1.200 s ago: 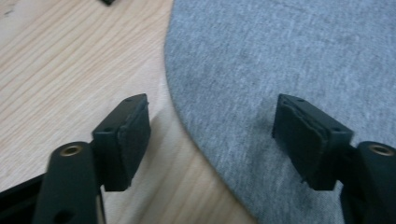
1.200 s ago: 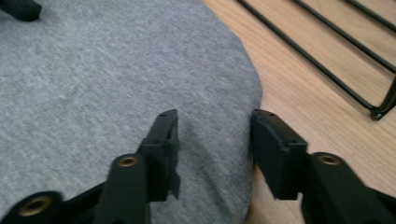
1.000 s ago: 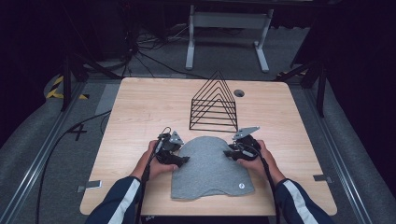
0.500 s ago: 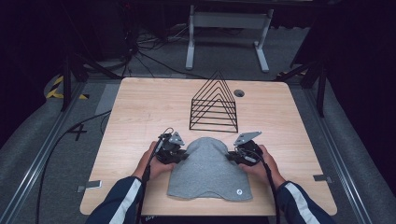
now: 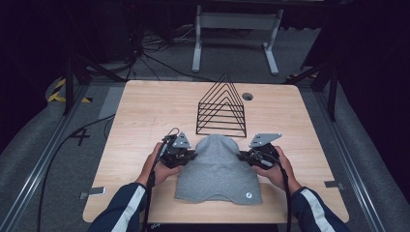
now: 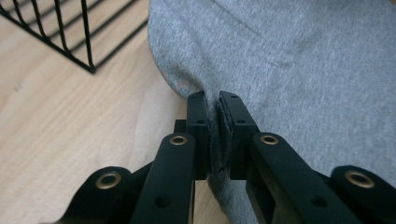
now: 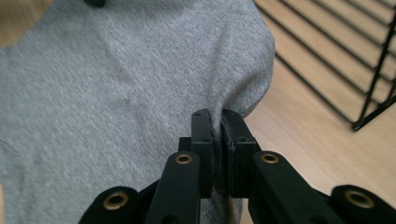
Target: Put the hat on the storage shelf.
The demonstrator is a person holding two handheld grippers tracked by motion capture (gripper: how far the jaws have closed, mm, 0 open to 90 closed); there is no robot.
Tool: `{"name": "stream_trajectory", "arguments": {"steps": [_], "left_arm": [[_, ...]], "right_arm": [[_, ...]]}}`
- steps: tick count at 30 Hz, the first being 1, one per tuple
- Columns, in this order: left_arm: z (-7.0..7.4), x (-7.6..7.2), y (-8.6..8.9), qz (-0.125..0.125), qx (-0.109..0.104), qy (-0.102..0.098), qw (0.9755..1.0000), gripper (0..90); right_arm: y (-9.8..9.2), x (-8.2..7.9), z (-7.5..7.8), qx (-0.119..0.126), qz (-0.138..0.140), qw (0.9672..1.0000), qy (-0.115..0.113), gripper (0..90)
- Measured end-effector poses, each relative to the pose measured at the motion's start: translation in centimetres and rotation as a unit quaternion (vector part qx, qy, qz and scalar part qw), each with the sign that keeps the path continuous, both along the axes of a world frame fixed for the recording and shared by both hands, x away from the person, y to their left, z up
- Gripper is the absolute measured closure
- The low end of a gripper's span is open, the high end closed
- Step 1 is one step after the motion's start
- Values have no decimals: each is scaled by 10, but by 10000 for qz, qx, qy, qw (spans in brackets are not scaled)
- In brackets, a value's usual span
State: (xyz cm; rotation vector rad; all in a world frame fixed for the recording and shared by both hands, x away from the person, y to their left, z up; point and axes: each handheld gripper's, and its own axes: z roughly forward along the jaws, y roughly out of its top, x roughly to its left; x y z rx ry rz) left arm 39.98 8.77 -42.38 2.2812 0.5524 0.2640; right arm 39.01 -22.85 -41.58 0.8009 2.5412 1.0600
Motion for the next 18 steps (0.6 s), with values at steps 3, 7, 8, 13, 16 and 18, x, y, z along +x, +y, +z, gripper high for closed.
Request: {"name": "stream_trajectory", "arguments": {"steps": [3,7,8,13,16,18], "left_arm": [[12,-1,1,-13,-117,-137,9998,838],[27,-1,-2,-53,-190,-333,9992,840],[31,-1,-2,-88,-186,-383,9991,841],[51,0,-6,-196,-171,-569,9980,843],[68,1,-10,-252,-125,-724,9970,843],[77,2,-13,-291,-101,-822,9961,844]], "right_arm": [[-2,-4,11,66,0,9998,-172,849],[-5,-6,24,142,-18,9993,-352,849],[-6,-7,27,165,-11,9991,-396,849],[-10,-9,41,262,-61,9981,-561,849],[-13,-9,51,343,-54,9972,-656,848],[-14,-9,58,338,-67,9967,-737,849]]}}
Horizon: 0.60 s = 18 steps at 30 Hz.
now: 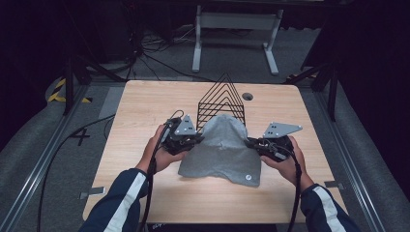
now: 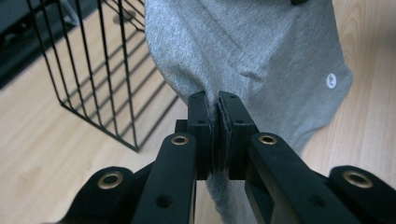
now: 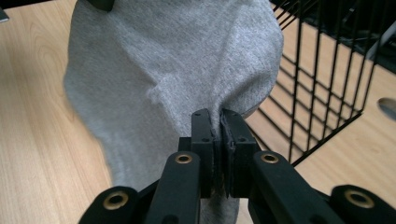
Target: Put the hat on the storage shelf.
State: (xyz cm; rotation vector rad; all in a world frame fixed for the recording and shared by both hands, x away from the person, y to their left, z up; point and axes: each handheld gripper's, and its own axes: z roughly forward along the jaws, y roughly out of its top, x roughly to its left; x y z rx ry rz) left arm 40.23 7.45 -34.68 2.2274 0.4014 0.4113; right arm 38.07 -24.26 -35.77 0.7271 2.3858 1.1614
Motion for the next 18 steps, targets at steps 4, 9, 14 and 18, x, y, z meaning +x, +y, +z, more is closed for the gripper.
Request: {"name": "stream_trajectory", "arguments": {"steps": [4,9,14,18], "left_arm": [[16,5,-4,-26,-54,-110,9999,844],[40,13,-7,-79,-140,-263,9995,845],[73,18,-11,-151,-274,-559,9979,845],[104,27,-12,-139,-449,-781,9958,846]], "right_arm": [[-2,2,16,-50,-42,9998,-163,849],[-10,8,42,72,-106,9993,-345,849],[-21,14,78,250,-186,9979,-576,849],[-26,19,114,348,-312,9953,-846,850]]}}
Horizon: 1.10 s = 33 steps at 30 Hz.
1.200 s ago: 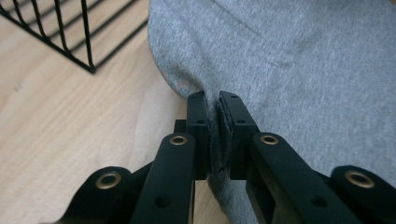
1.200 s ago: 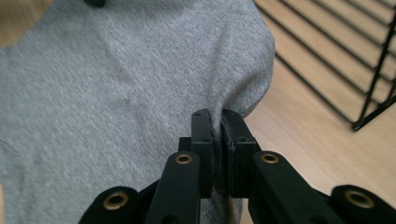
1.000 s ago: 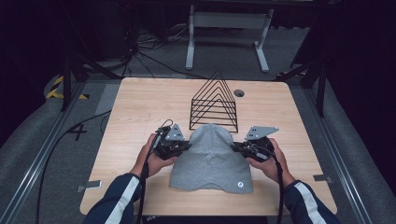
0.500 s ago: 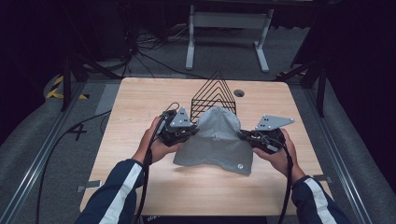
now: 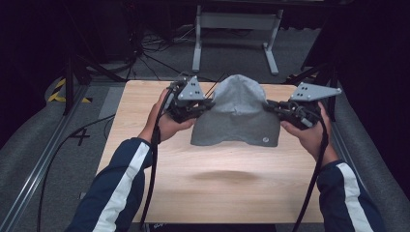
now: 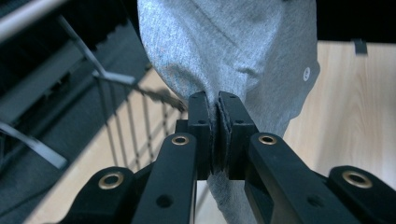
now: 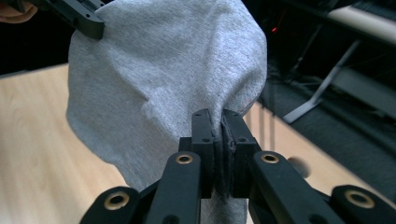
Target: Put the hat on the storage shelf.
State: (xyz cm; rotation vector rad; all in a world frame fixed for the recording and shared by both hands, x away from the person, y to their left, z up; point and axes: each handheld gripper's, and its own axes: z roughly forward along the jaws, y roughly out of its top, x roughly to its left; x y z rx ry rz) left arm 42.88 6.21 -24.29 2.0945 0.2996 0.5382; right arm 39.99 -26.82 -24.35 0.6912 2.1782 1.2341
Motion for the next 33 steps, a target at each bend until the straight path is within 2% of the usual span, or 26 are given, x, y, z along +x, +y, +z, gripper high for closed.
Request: {"name": "stream_trajectory", "arguments": {"steps": [4,6,14,17,21,22,25,26,29,31,33], "left_arm": [[16,11,1,133,-177,-9,9998,847],[25,18,0,225,-157,-65,9996,847],[44,33,-1,366,-267,-202,9988,848],[56,43,-1,425,-428,-194,9980,848],[69,57,-3,525,-436,-286,9973,848],[69,57,-3,525,-436,-286,9973,848],[72,72,-6,570,-407,-240,9973,848],[72,72,-6,570,-407,-240,9973,848],[65,85,-9,584,-370,-124,9975,848],[60,90,-8,595,-436,-51,9973,849],[55,95,-6,600,-414,11,9973,848]], "right_arm": [[0,7,22,20,-96,9999,-138,850],[2,14,31,-34,-165,9997,-195,850],[6,37,53,-22,-331,9988,-350,851],[8,47,59,-5,-353,9986,-397,851],[12,61,69,36,-420,9980,-480,851],[12,64,71,46,-441,9978,-497,851],[13,74,74,58,-477,9976,-493,851],[13,74,74,58,-477,9976,-493,851],[15,87,71,42,-550,9975,-441,851],[15,94,66,55,-555,9978,-348,851],[16,99,62,56,-558,9980,-305,851]]}}
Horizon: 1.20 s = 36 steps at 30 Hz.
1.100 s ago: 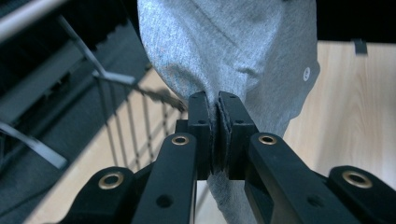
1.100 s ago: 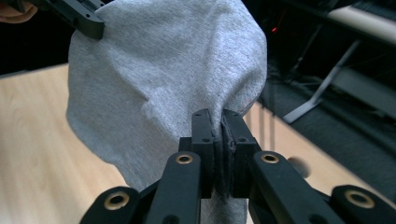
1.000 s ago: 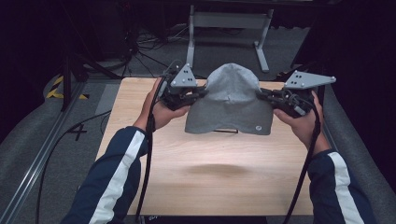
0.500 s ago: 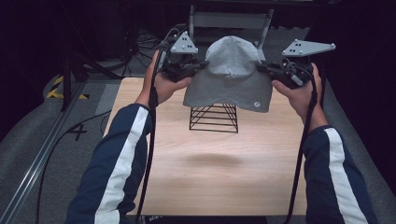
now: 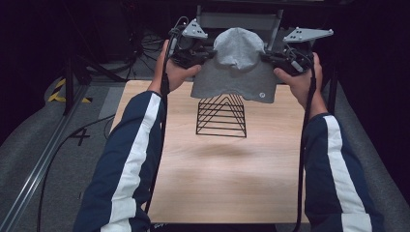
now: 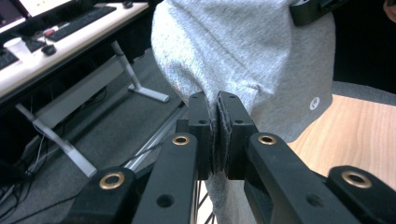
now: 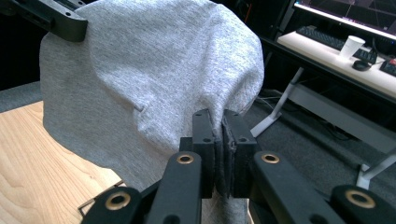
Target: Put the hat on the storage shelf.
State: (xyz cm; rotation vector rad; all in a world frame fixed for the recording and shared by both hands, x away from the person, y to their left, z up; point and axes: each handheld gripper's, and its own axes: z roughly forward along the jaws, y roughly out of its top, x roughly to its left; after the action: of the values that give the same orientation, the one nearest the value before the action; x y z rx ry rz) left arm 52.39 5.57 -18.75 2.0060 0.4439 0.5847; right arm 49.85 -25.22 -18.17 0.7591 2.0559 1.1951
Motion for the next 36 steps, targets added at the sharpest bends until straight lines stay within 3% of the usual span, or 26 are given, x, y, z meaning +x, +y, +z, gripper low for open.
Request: {"name": "stream_trajectory", "arguments": {"steps": [3,6,8,11,15,20,28,36], "left_arm": [[-6,5,3,42,-29,107,9999,848],[-13,8,4,36,-234,233,9994,849],[-18,9,4,92,-175,174,9997,848],[-22,11,7,24,-287,288,9992,848],[-27,4,13,-77,-311,314,9990,848],[-26,-4,22,-179,-513,303,9981,848],[-20,-21,25,-321,-481,168,9982,848],[-30,-25,24,-391,-424,221,9981,848]], "right_arm": [[2,5,-7,28,20,9999,96,851],[4,8,-12,54,32,9999,123,851],[5,9,-15,57,40,9999,153,851],[6,10,-20,57,48,9997,216,851],[7,6,-22,34,157,9996,214,851],[6,-3,-20,48,263,9995,188,851],[7,-20,-17,45,407,9991,108,851],[6,-24,-25,16,413,9990,142,851]]}}
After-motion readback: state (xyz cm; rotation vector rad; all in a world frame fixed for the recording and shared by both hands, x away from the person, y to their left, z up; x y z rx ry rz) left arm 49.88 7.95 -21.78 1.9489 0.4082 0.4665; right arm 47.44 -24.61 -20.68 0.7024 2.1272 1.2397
